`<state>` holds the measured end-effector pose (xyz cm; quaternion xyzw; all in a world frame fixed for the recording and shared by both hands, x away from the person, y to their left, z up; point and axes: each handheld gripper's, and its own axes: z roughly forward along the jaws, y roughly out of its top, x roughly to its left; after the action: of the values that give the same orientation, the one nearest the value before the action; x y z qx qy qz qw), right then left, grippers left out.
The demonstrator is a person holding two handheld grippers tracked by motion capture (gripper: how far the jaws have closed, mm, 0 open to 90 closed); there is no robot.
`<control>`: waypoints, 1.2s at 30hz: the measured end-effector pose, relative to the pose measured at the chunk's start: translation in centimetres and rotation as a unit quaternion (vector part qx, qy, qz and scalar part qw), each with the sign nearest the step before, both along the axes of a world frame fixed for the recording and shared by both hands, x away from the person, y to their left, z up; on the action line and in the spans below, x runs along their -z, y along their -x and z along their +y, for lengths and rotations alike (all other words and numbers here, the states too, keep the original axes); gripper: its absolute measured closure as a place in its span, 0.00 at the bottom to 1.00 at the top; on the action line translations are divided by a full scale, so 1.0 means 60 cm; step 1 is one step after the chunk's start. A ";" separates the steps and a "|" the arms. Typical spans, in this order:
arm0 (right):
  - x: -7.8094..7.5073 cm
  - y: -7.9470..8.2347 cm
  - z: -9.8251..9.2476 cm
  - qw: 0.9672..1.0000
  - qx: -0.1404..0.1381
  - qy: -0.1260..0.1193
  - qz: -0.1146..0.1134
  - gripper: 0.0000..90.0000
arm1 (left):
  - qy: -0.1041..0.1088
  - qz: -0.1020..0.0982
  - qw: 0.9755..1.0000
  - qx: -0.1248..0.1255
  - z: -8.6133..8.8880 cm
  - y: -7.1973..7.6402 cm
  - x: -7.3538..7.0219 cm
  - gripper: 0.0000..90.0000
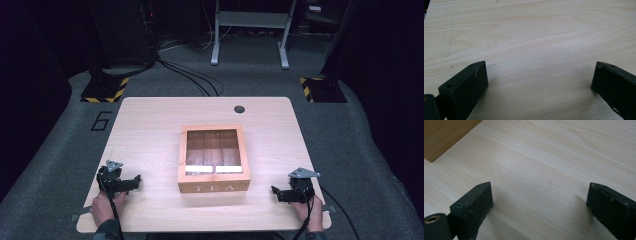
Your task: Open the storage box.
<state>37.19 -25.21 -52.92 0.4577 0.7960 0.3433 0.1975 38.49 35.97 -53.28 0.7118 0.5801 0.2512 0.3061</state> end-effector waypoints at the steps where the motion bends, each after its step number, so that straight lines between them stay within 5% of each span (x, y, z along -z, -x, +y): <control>1: 0.000 0.000 0.000 1.000 0.000 0.000 0.000 0.07 | 0.000 0.000 1.000 0.000 0.000 0.000 0.000 0.00; 11: -0.002 0.000 0.002 1.000 -0.009 0.005 0.009 0.02 | 0.000 0.000 1.000 0.000 0.000 0.000 0.000 0.00; 18: -0.008 0.002 0.008 1.000 -0.015 -0.016 0.012 0.00 | 0.001 0.002 1.000 -0.001 0.000 0.000 0.000 0.00; 25: -0.044 0.013 0.046 0.996 -0.066 -0.062 -0.015 0.00 | 0.000 0.004 1.000 0.000 0.000 0.000 -0.001 0.00; 36: -0.067 0.009 0.117 0.989 -0.125 -0.071 -0.034 0.00 | 0.001 0.004 1.000 -0.001 0.000 0.000 -0.001 0.00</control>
<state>36.65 -18.16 -48.91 0.3555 0.8134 0.4364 0.1470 38.46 35.96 -53.24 0.7124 0.5819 0.2482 0.3040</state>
